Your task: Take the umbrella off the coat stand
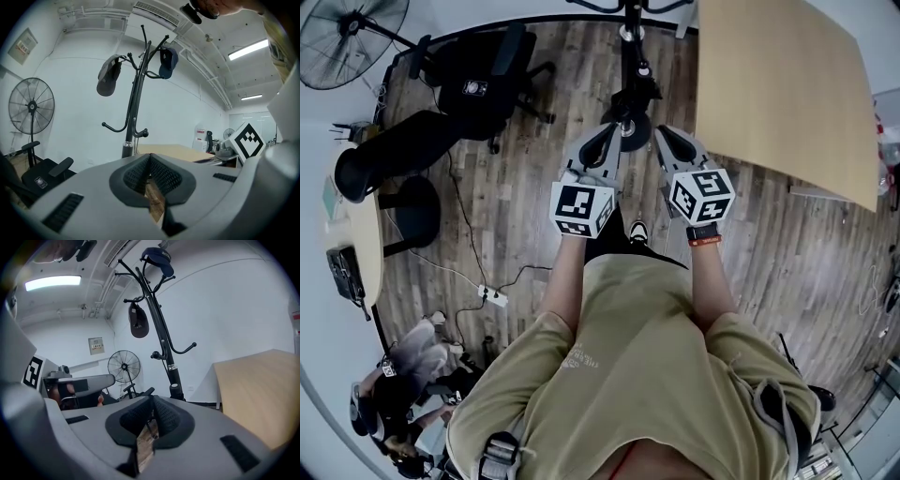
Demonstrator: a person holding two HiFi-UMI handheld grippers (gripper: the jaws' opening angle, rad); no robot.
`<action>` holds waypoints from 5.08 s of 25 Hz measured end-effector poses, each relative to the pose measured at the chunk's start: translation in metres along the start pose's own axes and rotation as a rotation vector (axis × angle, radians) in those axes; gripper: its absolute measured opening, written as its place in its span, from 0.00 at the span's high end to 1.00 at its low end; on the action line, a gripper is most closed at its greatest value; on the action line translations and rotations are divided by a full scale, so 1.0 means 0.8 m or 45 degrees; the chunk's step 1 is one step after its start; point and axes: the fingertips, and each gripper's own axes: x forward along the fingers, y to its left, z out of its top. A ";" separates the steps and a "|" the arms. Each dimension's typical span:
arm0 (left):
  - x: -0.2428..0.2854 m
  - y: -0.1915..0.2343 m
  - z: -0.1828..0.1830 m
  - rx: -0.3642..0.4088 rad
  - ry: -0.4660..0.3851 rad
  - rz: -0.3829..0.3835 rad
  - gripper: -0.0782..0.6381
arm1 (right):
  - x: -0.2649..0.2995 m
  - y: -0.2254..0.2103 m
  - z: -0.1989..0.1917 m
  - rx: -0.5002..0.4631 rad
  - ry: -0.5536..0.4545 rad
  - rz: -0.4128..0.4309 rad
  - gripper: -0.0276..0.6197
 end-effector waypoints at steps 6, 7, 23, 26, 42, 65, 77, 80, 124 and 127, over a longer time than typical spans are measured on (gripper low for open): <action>0.025 0.003 -0.007 -0.002 0.015 -0.031 0.86 | 0.021 -0.020 -0.014 0.010 0.004 0.018 0.88; 0.028 0.004 -0.009 -0.003 0.020 -0.036 0.86 | 0.024 -0.023 -0.018 0.016 0.006 0.024 0.88; 0.058 0.014 -0.050 -0.057 0.079 -0.085 0.86 | 0.074 -0.065 -0.051 0.005 0.057 0.077 0.81; 0.060 0.018 -0.052 -0.069 0.082 -0.085 0.86 | 0.082 -0.067 -0.049 -0.043 0.012 0.100 0.77; 0.078 0.027 -0.054 -0.106 0.093 -0.107 0.86 | 0.149 -0.101 -0.099 -0.083 0.151 0.161 0.57; 0.079 0.033 -0.079 -0.149 0.122 -0.096 0.86 | 0.230 -0.134 -0.091 -0.073 0.120 0.181 0.31; 0.073 0.058 -0.083 -0.151 0.125 -0.057 0.86 | 0.274 -0.134 -0.081 -0.120 0.055 0.216 0.31; 0.076 0.062 -0.084 -0.152 0.127 -0.063 0.86 | 0.278 -0.131 -0.082 -0.132 0.051 0.236 0.39; 0.064 0.038 -0.063 -0.113 0.120 -0.149 0.86 | 0.220 -0.096 -0.069 -0.178 0.033 0.380 0.57; 0.062 0.035 -0.061 -0.109 0.116 -0.153 0.86 | 0.216 -0.095 -0.063 -0.193 0.026 0.371 0.57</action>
